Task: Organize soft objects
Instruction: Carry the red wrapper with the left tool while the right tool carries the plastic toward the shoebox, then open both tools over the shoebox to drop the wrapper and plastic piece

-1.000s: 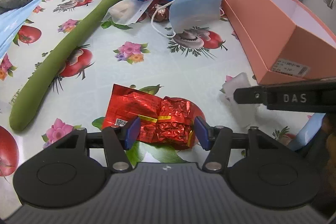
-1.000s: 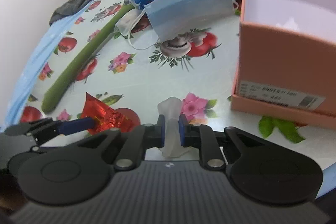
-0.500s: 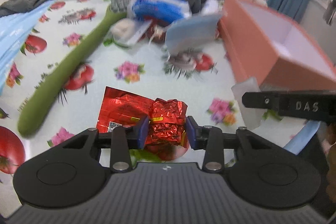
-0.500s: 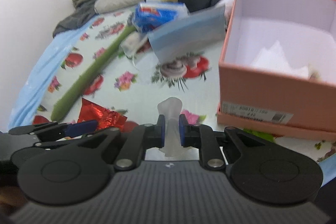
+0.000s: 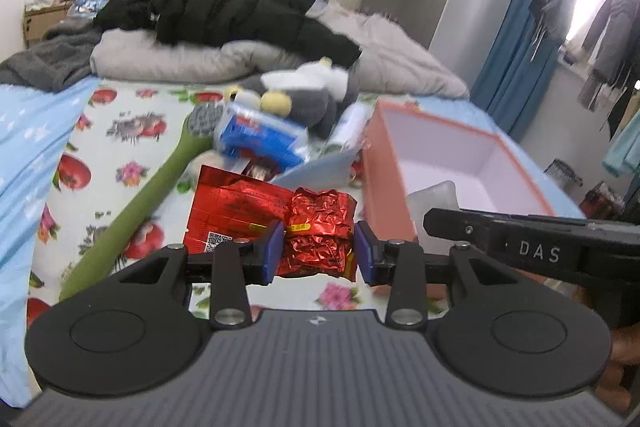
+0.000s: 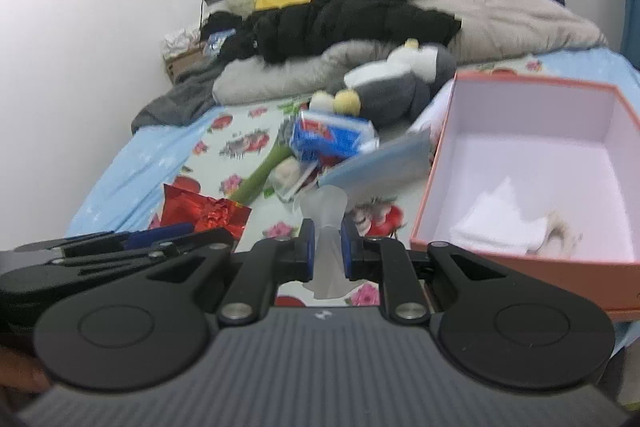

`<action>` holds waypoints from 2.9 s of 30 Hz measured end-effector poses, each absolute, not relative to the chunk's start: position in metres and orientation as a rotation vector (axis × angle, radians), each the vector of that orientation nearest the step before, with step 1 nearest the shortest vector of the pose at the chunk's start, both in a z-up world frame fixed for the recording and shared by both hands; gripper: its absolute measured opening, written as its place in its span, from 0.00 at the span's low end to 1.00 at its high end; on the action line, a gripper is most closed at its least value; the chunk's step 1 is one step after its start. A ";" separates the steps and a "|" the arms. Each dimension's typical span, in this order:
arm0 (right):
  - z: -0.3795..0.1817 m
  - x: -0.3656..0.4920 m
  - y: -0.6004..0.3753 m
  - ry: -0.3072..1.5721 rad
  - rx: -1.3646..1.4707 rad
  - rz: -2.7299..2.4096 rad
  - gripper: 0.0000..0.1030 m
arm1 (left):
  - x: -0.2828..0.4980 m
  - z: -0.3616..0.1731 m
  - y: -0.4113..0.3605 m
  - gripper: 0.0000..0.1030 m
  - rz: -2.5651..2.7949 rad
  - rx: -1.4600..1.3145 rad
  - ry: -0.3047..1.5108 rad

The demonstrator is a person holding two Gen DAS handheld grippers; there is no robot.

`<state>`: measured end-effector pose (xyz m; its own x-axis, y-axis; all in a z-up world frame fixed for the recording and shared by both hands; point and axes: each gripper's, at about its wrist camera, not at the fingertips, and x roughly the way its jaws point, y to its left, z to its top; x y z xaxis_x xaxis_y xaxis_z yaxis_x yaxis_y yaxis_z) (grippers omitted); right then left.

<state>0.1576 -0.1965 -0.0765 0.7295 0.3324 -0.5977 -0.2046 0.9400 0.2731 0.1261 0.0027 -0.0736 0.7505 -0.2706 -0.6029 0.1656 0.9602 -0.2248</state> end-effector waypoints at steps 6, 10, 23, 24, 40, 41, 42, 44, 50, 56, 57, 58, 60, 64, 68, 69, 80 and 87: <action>-0.047 0.145 -0.209 0.621 0.188 0.282 0.17 | 0.115 -0.037 -0.004 0.43 -0.271 -0.178 0.627; -0.033 0.140 -0.219 0.587 0.190 0.266 0.17 | 0.111 -0.019 -0.013 0.43 -0.292 -0.187 0.600; -0.025 0.126 -0.273 0.533 0.222 0.139 0.17 | 0.127 0.003 -0.067 0.43 -0.430 -0.208 0.602; -0.026 0.125 -0.278 0.535 0.222 0.127 0.17 | 0.129 0.003 -0.073 0.43 -0.442 -0.205 0.605; -0.080 0.175 -0.349 0.635 0.257 -0.023 0.17 | 0.222 -0.055 -0.169 0.43 -0.563 -0.123 0.778; -0.086 0.181 -0.353 0.645 0.262 -0.028 0.17 | 0.230 -0.061 -0.174 0.43 -0.563 -0.118 0.795; -0.090 0.186 -0.357 0.654 0.266 -0.033 0.17 | 0.238 -0.067 -0.178 0.43 -0.563 -0.113 0.810; -0.100 0.199 -0.363 0.674 0.270 -0.044 0.17 | 0.253 -0.078 -0.186 0.43 -0.561 -0.105 0.839; -0.127 0.233 -0.375 0.733 0.258 -0.042 0.19 | 0.296 -0.108 -0.206 0.43 -0.550 -0.097 0.898; -0.152 0.251 -0.385 0.778 0.280 -0.052 0.19 | 0.324 -0.133 -0.216 0.43 -0.532 -0.089 0.937; -0.155 0.252 -0.386 0.785 0.283 -0.052 0.20 | 0.326 -0.136 -0.216 0.43 -0.530 -0.090 0.940; -0.158 0.253 -0.386 0.792 0.288 -0.051 0.20 | 0.326 -0.137 -0.217 0.43 -0.528 -0.091 0.943; -0.160 0.254 -0.387 0.799 0.293 -0.044 0.21 | 0.329 -0.140 -0.218 0.43 -0.529 -0.090 0.946; -0.162 0.255 -0.388 0.816 0.306 -0.040 0.26 | 0.329 -0.140 -0.218 0.43 -0.514 -0.084 0.942; -0.153 0.250 -0.384 0.789 0.299 -0.038 0.27 | 0.323 -0.130 -0.211 0.44 -0.512 -0.090 0.921; -0.149 0.249 -0.382 0.782 0.295 -0.035 0.27 | 0.320 -0.126 -0.209 0.44 -0.509 -0.089 0.913; -0.091 0.213 -0.346 0.675 0.253 0.026 0.27 | 0.273 -0.060 -0.167 0.44 -0.483 -0.127 0.788; -0.061 0.183 -0.317 0.622 0.237 0.063 0.27 | 0.227 -0.025 -0.132 0.44 -0.463 -0.151 0.727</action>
